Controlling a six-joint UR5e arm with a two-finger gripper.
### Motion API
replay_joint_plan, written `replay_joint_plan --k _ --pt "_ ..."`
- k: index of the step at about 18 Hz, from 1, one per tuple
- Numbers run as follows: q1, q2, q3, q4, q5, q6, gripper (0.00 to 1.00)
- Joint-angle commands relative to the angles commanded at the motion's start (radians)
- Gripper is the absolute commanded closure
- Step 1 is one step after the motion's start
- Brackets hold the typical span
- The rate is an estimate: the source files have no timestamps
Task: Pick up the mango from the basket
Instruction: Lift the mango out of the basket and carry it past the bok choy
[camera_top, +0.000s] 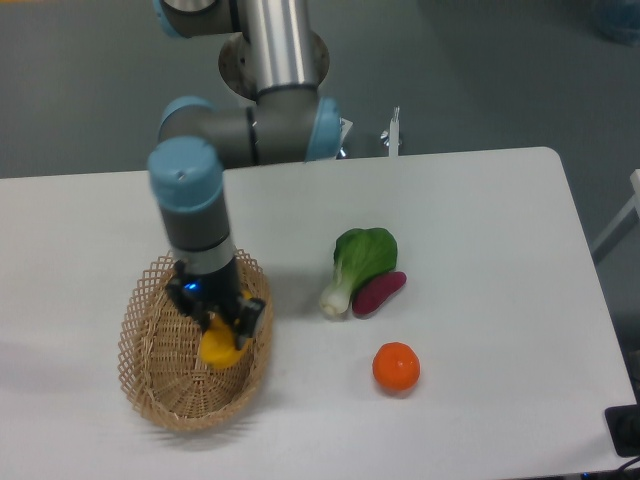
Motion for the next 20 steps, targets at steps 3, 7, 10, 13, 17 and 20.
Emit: replay_joint_plan --k 3,7,10,13,17,20 --pt "0.072 0.034 0.008 -0.035 -0.002 0.084 0.48" --pt "0.175 0.077 0.021 -0.109 -0.021 0.224 0.48" --pt "0.259 0.104 0.032 -0.173 -0.044 0.334 0.48" --pt "0.334 0.114 0.058 -0.251 -0.044 0.466 0.48" --pt "0.405 0.114 0.087 -0.319 -0.055 0.577 0.48" --pt "0.442 0.114 0.089 -0.321 -0.055 0.640 0.48"
